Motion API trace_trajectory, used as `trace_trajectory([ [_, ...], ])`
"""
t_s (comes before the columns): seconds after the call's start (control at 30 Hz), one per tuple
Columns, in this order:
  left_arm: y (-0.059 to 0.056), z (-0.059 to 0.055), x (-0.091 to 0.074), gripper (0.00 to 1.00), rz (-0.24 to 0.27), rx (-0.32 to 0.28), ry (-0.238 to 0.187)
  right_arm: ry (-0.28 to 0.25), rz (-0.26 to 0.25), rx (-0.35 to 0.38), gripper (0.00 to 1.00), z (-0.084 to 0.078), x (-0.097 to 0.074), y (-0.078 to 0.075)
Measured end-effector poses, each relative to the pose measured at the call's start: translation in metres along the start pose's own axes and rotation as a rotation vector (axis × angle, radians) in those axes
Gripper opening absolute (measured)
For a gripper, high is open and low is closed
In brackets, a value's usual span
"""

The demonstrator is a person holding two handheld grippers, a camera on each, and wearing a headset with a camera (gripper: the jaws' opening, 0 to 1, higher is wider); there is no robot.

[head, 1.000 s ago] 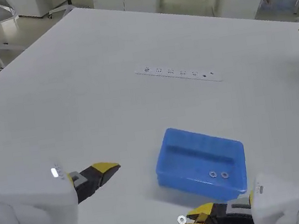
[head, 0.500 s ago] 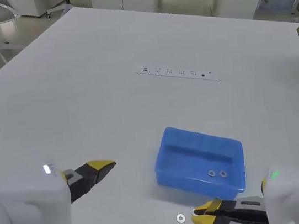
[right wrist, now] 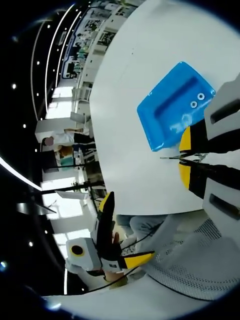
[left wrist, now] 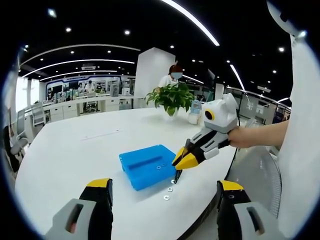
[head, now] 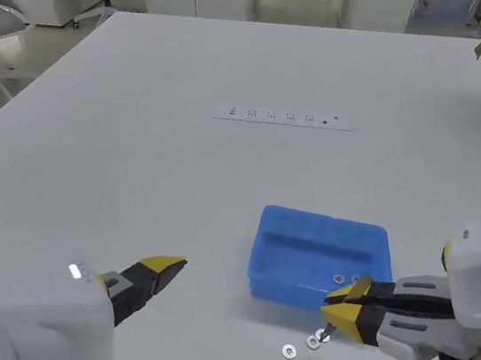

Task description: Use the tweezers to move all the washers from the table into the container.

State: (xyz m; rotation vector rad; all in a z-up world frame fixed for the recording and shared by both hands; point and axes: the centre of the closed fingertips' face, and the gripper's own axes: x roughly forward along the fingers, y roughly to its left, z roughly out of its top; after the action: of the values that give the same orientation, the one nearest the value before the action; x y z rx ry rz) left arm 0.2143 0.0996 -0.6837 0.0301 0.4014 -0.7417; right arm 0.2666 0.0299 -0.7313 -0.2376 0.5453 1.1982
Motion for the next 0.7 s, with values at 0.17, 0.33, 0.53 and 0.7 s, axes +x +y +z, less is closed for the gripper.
trace_trajectory([
  [0.17, 0.002, -0.003, -0.002, 0.87, 0.006, -0.006, 0.002, -0.029, -0.02, -0.018, 0.02, 0.016, -0.001, -0.01],
  [0.33, 0.002, -0.003, -0.004, 0.87, 0.011, -0.01, -0.003, -0.065, -0.037, -0.014, 0.02, 0.03, 0.001, -0.024],
  [0.53, 0.004, -0.002, -0.005, 0.87, 0.018, -0.011, -0.006, -0.071, -0.096, 0.025, 0.02, 0.037, 0.012, -0.058],
  [0.7, 0.007, -0.002, -0.007, 0.87, 0.026, -0.015, -0.008, -0.034, -0.137, 0.07, 0.02, 0.025, 0.022, -0.078],
])
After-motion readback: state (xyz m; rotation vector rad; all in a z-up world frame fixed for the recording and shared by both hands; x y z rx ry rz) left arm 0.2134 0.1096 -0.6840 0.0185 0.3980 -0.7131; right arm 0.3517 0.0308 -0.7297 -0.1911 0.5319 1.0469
